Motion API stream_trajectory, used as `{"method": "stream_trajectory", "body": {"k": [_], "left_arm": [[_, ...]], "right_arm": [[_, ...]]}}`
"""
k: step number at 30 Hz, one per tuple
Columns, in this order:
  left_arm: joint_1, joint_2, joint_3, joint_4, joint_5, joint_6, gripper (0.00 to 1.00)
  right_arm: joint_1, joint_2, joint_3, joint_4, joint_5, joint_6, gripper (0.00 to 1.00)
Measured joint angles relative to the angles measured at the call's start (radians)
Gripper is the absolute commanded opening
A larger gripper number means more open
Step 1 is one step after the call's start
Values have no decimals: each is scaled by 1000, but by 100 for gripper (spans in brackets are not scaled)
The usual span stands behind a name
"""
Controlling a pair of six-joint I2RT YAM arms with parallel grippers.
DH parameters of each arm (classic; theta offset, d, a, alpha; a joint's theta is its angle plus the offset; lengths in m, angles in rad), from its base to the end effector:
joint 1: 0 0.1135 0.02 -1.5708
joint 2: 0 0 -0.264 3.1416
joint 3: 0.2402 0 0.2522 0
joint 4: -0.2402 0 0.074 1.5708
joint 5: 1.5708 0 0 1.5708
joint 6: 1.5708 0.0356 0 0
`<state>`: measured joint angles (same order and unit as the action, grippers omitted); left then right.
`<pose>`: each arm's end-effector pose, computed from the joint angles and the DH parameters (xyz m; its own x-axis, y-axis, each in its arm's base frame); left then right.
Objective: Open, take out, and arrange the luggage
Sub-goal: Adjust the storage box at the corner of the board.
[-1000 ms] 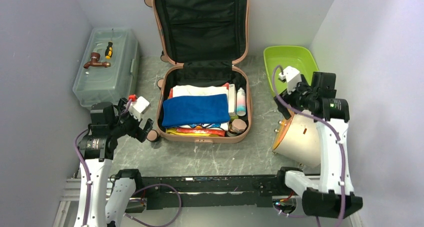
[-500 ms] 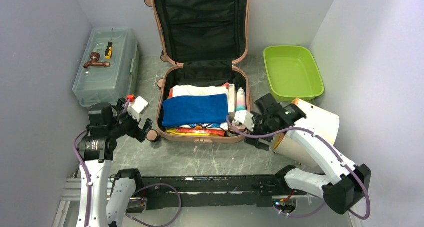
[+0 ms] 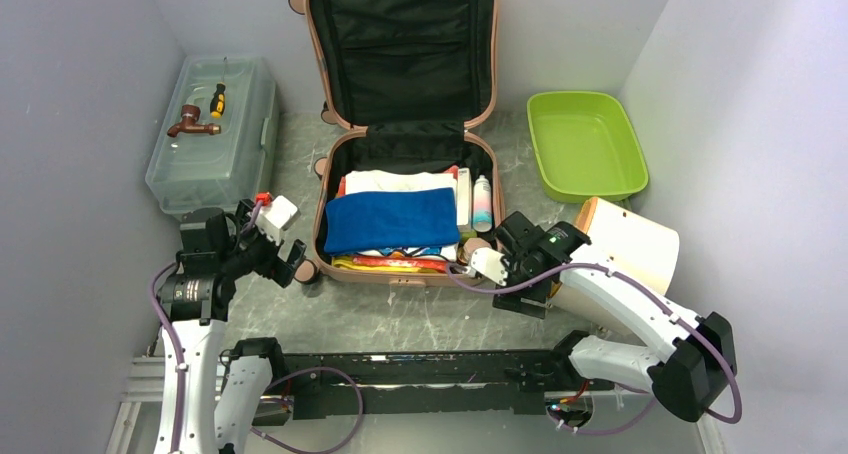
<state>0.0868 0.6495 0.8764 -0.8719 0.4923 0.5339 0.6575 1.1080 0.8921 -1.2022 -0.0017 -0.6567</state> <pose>0.1202 -0.0064 0.3234 -0.3630 0.4186 -0.8325 0.5629 0.8105 0.1621 0.1353 0.1045 0.2475 -0.2464 -0.9615 -0.1215 -0.9618 0.2580 -0.0915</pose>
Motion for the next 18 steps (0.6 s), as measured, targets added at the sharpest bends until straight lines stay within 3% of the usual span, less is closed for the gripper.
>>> {"method": "stream_trajectory", "body": {"k": [18], "left_arm": [[0, 0, -4, 0, 0, 0, 99]], "right_arm": [[-72, -23, -65, -89, 37, 60, 76]]}}
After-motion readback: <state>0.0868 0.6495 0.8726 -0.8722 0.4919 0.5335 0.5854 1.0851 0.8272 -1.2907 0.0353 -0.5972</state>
